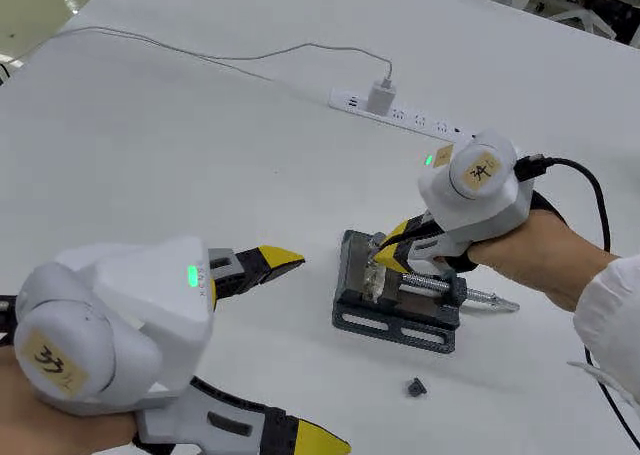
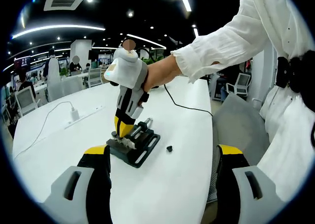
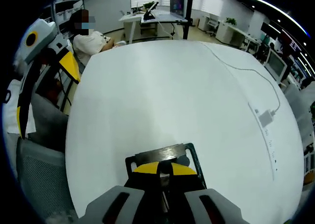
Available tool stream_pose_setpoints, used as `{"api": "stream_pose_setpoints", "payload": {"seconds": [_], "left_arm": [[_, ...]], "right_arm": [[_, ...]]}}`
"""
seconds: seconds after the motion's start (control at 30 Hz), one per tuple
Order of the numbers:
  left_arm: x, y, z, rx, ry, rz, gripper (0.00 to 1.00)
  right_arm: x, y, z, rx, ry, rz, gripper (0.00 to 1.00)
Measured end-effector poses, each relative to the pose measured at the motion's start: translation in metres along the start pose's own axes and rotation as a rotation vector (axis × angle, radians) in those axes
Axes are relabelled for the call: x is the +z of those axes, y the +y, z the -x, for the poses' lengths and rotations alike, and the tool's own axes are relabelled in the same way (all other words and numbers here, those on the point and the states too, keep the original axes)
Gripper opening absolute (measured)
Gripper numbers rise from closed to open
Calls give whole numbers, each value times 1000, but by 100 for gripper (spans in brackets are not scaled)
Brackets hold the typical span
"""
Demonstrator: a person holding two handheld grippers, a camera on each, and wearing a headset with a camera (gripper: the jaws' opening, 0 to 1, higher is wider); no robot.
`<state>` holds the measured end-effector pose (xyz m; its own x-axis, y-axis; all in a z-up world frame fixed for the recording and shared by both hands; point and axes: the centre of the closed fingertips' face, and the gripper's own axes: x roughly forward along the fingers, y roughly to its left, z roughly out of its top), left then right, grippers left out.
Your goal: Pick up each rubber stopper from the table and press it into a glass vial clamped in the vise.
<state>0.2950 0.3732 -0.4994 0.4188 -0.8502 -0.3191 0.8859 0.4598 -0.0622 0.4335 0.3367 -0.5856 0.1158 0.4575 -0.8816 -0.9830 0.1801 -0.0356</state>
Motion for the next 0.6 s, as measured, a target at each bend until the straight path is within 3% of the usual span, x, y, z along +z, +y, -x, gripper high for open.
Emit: {"api": "stream_pose_setpoints", "payload": {"seconds": [0.37, 0.6], "left_arm": [[2, 0, 2, 11, 8, -13, 87], [4, -2, 3, 10, 18, -20, 87]], "right_arm": [[-2, 3, 18, -31, -59, -28, 11], [-7, 12, 42, -57, -120, -55, 18]]}}
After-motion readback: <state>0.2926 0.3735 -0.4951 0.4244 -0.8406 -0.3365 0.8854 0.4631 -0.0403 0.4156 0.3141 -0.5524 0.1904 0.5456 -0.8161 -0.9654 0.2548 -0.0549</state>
